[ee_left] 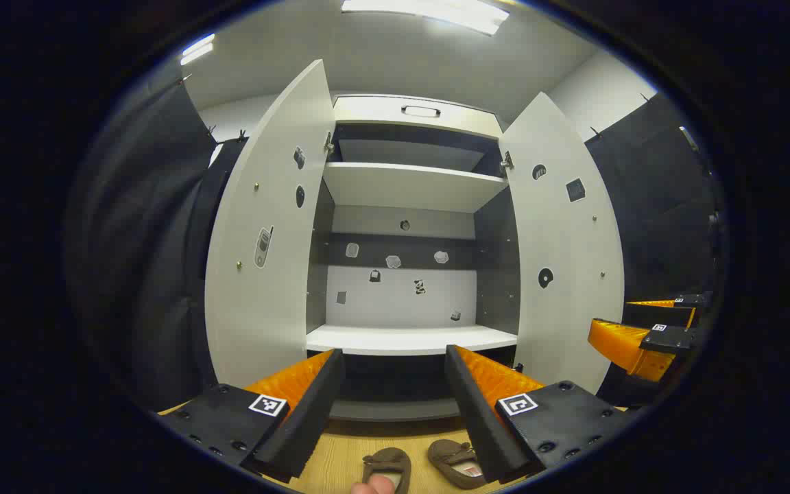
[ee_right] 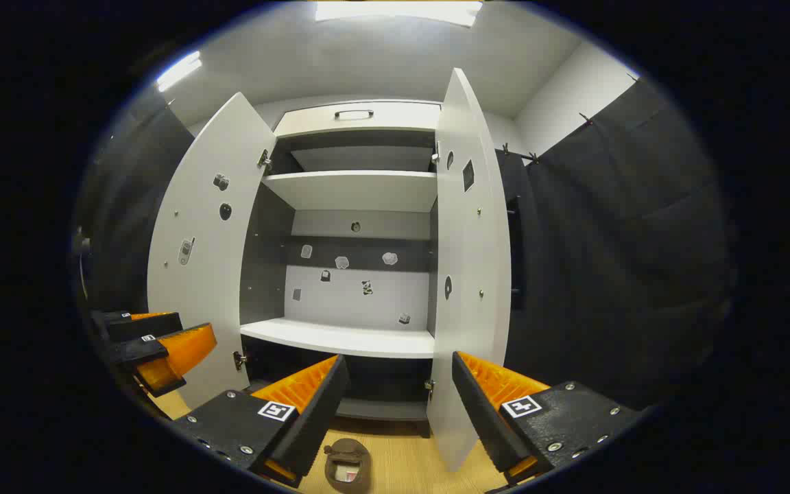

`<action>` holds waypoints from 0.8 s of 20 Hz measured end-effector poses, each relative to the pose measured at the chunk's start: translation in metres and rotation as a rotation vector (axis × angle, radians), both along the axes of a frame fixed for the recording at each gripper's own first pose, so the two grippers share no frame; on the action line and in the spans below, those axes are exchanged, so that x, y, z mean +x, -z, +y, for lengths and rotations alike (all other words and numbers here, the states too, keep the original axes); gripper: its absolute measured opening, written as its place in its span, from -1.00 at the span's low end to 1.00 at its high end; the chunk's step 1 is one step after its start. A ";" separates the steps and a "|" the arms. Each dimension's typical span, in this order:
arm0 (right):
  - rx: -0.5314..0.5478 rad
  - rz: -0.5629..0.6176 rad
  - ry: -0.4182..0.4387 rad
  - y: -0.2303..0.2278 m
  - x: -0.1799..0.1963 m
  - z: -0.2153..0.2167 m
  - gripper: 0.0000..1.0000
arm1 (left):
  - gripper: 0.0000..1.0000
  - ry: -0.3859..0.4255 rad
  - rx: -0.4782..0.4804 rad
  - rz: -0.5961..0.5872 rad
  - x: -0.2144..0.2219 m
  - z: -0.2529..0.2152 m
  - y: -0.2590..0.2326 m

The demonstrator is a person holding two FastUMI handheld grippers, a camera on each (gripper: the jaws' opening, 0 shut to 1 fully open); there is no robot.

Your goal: Grab one shoe with the right hand and put it into the shoe cabinet, grab the other shoe with the left hand and put it into the shoe cabinet; then close the right door with the right hand and the left door with the left hand.

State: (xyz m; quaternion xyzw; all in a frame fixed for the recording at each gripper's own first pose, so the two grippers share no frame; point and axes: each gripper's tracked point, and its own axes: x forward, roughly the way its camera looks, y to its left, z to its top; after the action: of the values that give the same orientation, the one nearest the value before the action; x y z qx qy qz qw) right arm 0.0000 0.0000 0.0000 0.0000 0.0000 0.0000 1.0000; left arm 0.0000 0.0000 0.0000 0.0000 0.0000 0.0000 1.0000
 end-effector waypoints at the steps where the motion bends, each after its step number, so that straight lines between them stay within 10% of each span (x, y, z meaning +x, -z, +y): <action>1: 0.003 -0.009 0.002 -0.003 0.000 0.000 0.87 | 0.87 -0.002 0.002 0.000 0.000 0.000 0.000; 16: 0.006 -0.005 0.025 -0.003 0.006 -0.006 0.88 | 0.93 -0.001 0.007 0.002 0.004 0.001 0.000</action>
State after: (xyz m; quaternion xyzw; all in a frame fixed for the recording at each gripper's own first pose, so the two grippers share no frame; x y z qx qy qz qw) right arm 0.0059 -0.0061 0.0031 0.0030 -0.0025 -0.0123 0.9999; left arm 0.0041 0.0012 0.0002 0.0036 0.0010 0.0003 1.0000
